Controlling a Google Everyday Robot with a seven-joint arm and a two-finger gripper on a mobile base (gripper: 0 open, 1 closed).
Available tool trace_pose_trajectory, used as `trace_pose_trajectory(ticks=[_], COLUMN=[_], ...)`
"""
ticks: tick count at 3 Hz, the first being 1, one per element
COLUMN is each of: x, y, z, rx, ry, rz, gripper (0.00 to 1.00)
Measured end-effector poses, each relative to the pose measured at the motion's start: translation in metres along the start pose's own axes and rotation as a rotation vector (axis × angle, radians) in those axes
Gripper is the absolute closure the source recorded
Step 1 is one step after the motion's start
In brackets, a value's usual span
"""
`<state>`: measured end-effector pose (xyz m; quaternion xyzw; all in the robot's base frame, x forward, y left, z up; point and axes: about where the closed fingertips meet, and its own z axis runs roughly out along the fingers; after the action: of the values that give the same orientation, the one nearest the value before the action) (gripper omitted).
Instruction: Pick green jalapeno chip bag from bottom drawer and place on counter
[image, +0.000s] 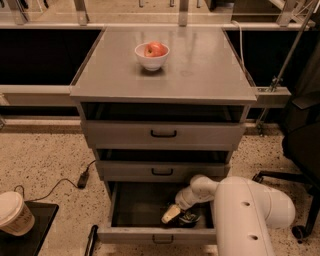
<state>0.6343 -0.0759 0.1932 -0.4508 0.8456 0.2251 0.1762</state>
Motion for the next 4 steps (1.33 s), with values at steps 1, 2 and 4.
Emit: trace_pose_trajectory(ticks=[1, 2, 4], x=[0.011, 0.044, 0.027], y=[-0.002, 0.009, 0.013], z=[0.015, 0.043, 0.024], rx=[0.048, 0.105, 0.050], ry=[0.000, -0.003, -0.023], rz=[0.012, 0.145, 0.106], gripper=[0.00, 0.00, 0.00])
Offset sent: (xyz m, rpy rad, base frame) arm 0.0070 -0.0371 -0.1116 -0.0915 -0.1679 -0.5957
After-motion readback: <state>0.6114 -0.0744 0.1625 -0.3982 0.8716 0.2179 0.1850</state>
